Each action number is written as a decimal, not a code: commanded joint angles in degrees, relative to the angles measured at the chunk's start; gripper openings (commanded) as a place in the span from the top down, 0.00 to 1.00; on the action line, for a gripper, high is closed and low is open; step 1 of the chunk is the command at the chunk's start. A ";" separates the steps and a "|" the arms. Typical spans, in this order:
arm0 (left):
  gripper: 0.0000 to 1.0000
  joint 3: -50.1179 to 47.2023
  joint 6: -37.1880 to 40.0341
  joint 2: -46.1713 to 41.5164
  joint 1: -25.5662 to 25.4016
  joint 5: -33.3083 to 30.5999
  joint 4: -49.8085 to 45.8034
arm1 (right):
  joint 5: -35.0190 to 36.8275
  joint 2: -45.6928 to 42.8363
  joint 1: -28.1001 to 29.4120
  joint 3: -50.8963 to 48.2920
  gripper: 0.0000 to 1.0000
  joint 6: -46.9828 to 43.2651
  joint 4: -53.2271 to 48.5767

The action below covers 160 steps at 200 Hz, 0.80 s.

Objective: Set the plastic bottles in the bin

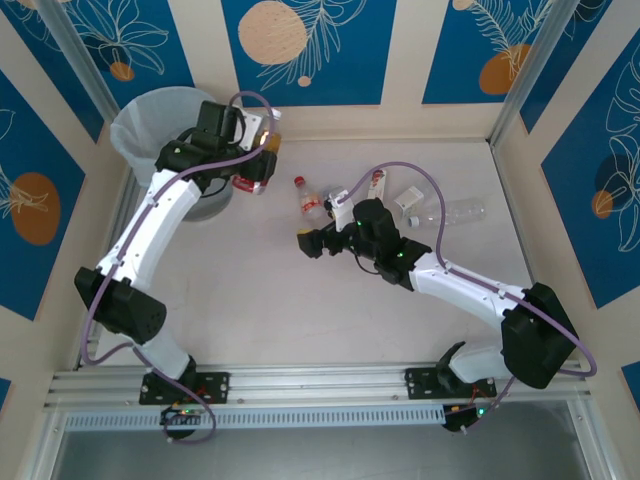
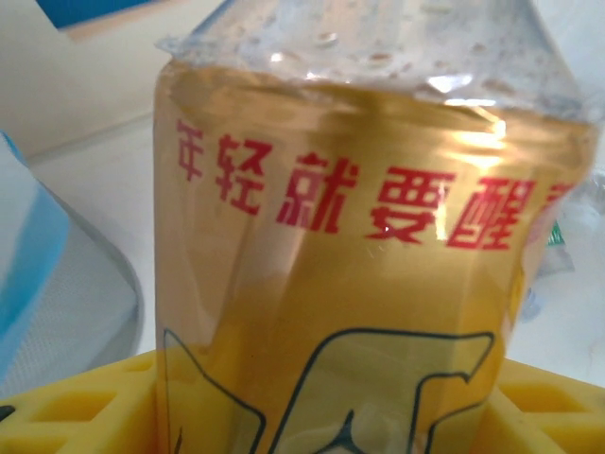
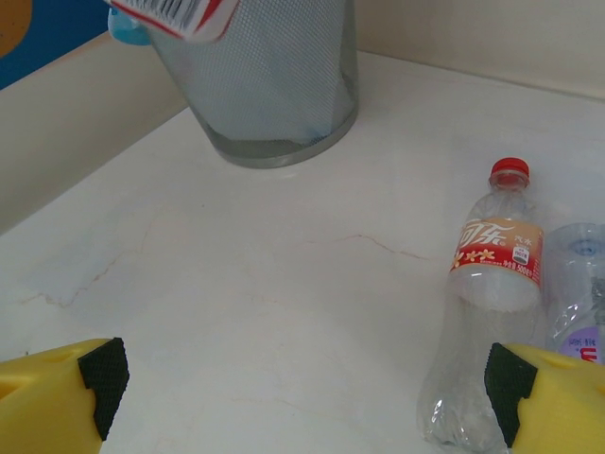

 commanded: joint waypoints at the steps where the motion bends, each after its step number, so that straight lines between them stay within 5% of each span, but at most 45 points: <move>1: 0.35 2.97 -0.63 -2.11 2.26 -2.52 4.55 | 0.51 -1.30 -0.43 -0.46 0.00 0.67 1.52; 91: 0.34 14.61 -2.83 3.40 16.49 -1.89 7.50 | 1.04 -1.28 -0.56 -0.98 0.01 2.19 0.61; 160: 0.31 16.29 -2.83 10.51 21.73 -5.64 10.53 | 0.74 -1.21 -0.56 -0.65 0.00 2.29 -0.26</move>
